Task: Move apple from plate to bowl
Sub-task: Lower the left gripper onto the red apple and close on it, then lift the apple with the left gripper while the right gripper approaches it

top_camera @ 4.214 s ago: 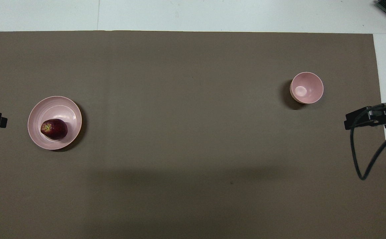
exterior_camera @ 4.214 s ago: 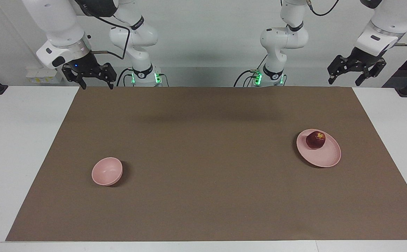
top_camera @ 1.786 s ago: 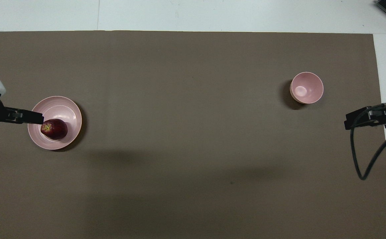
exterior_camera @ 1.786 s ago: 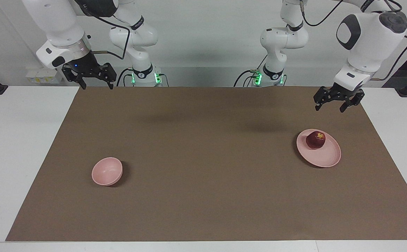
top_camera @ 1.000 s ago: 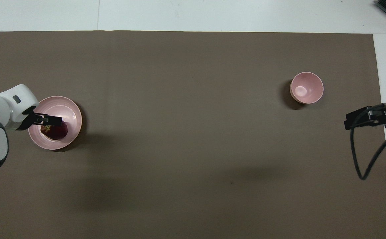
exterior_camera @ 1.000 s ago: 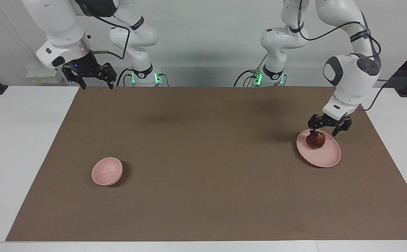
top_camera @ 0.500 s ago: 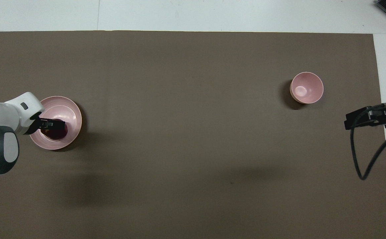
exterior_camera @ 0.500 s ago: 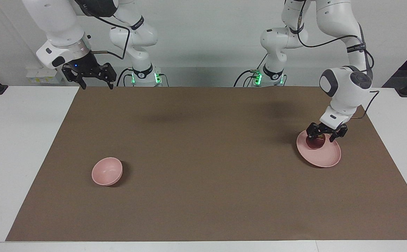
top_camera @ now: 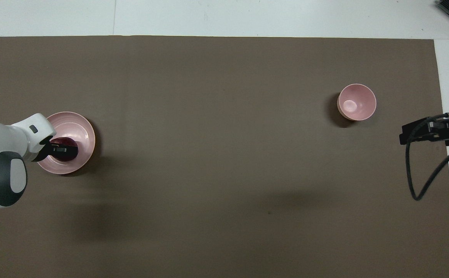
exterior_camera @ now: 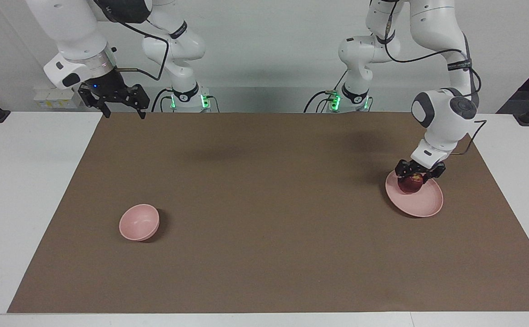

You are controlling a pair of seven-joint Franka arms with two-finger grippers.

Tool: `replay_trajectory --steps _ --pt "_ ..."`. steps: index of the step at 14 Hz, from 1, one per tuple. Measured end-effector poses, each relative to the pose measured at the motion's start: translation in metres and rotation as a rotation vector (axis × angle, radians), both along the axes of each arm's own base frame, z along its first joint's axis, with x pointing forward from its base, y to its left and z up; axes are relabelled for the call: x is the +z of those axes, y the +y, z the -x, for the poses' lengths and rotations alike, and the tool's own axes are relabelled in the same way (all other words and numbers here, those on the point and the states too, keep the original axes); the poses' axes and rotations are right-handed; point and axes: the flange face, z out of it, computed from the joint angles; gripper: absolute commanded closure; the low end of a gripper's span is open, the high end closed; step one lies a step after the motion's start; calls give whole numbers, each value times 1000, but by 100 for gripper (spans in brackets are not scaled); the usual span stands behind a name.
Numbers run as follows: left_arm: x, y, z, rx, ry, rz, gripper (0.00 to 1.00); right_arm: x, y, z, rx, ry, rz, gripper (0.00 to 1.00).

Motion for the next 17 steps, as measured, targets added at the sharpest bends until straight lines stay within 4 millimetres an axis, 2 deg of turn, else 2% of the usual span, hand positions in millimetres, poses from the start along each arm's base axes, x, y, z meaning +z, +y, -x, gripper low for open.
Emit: replay_trajectory --steps 1,2,6,9,12,15,17 --pt "2 0 -2 0 -14 -1 98 -3 1 0 -31 9 -22 0" --pt "4 0 -4 0 -27 -2 100 -6 0 -1 -66 19 -44 0" --pt "22 -1 -18 -5 -73 -5 100 -20 13 0 -234 81 -149 0" --pt "43 -17 -26 -33 -113 -4 100 -36 26 -4 -351 153 -233 0" --pt "59 -51 -22 -28 -114 67 100 -49 43 -8 -462 226 -301 0" --pt "74 -102 -16 -6 -113 198 100 -48 76 -7 -559 295 -370 0" --pt "77 -134 -12 22 -102 290 100 -58 89 -11 -596 347 -420 0"
